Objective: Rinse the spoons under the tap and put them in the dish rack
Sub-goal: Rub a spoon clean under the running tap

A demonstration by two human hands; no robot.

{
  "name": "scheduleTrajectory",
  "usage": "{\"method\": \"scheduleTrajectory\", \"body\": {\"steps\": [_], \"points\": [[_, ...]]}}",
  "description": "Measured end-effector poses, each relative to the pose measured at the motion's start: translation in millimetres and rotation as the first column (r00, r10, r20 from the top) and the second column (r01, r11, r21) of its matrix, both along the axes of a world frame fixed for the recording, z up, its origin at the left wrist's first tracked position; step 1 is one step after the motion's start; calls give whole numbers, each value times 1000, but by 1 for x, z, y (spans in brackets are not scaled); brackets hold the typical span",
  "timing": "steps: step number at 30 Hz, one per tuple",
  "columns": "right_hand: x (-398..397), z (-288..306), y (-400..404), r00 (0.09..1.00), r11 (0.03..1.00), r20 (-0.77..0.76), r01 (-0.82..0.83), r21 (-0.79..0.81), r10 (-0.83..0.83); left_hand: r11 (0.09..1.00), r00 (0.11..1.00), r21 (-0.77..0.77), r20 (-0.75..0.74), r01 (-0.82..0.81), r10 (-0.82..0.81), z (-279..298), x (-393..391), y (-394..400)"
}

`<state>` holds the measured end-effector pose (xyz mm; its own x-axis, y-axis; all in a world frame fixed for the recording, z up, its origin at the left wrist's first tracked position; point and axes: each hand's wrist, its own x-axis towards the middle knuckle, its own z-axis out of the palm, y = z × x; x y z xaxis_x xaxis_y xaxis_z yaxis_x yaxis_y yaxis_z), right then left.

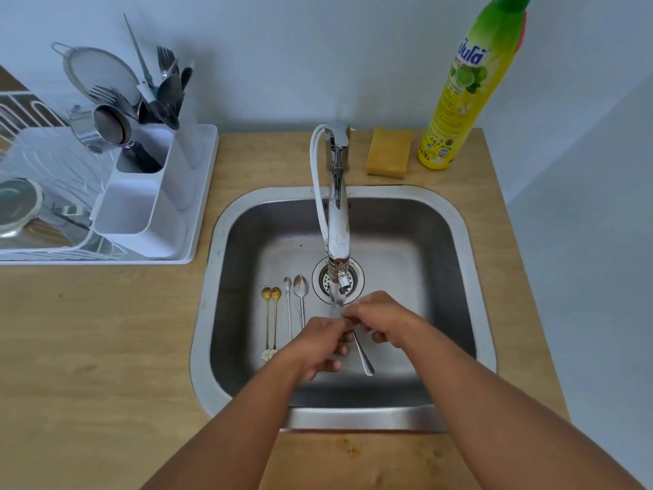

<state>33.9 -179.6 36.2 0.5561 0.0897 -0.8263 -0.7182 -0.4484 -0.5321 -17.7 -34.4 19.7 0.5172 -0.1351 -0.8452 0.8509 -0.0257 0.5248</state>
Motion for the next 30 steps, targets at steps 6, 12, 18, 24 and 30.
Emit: {"method": "scheduleTrajectory", "body": {"steps": [6, 12, 18, 24, 30], "points": [[3, 2, -6, 994, 998, 100, -43, -40, 46, 949, 984, 313, 177, -29, -28, 4, 5, 6], [-9, -1, -14, 948, 974, 232, -194, -114, 216, 935, 953, 275, 263, -225, 152, 1, 16, -1], [-21, -6, -22, 919, 956, 276, -246, -158, 282, 868, 905, 322, 326, -379, 274, -8, 16, -16], [-24, -7, -20, 924, 967, 296, -210, -144, 244, 872, 889, 270, 334, -409, 314, -15, 10, -13], [-28, -11, -12, 880, 956, 385, -217, -198, 279, 928, 917, 154, 277, -339, 288, -17, 9, 1]]}}
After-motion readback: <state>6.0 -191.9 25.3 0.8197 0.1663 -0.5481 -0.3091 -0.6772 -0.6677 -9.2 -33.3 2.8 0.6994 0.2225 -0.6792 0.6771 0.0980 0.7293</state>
